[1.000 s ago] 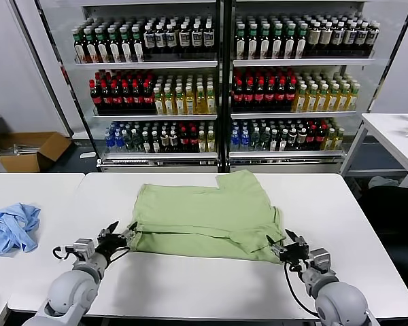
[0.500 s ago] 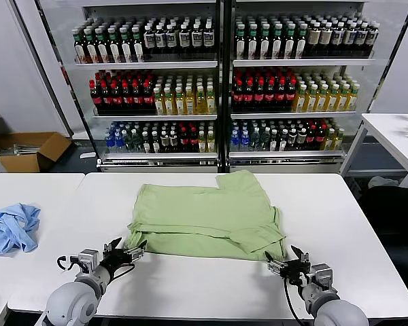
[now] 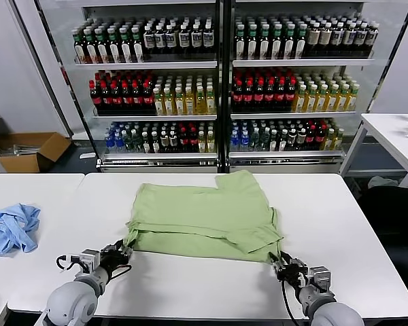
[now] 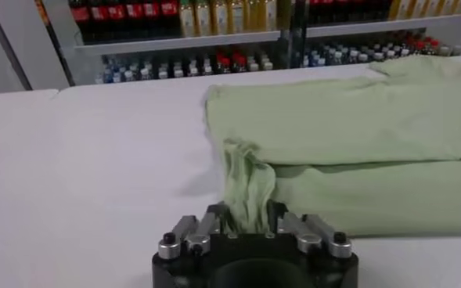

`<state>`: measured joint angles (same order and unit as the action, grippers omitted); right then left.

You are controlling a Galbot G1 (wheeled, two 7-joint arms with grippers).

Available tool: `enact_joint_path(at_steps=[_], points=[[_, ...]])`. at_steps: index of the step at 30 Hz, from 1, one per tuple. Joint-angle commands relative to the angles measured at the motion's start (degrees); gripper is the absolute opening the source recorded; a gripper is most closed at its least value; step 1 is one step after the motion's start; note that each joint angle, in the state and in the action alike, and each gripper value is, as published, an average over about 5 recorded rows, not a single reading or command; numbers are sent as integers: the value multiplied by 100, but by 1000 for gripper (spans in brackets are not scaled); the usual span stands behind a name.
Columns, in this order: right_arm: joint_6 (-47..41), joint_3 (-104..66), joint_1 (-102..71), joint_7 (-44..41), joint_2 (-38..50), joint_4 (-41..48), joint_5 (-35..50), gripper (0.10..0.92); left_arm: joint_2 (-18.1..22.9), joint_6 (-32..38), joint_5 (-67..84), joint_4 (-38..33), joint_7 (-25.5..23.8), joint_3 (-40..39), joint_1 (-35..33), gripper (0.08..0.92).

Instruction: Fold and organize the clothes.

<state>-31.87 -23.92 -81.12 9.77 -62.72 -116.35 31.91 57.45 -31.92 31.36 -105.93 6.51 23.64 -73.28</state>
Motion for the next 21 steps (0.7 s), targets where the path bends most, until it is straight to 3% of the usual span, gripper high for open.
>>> enact_joint_path(at_steps=[1,5,9,15,21], points=[[-52,-42,-46,63,2,-86,107,239,41,-106,-13,-17,-43,11,-40,282],[-110,-225,-298,47,144,-518,177,139,9,-108,423,-525,79,198,-372,170],[-128,-667,-940,-54,340,-1262,238,114,-155,-113,713,-1452,115,620,-1274,98],[-130,-1170,-1841,-132,486,-1852,239,114,-361,-113,672,-2047,55,1016,-2249,91],[-130,-1176,-2407,-125,394,-1993,81,114,-409,-111,570,-2249,41,1113,-2659,89]])
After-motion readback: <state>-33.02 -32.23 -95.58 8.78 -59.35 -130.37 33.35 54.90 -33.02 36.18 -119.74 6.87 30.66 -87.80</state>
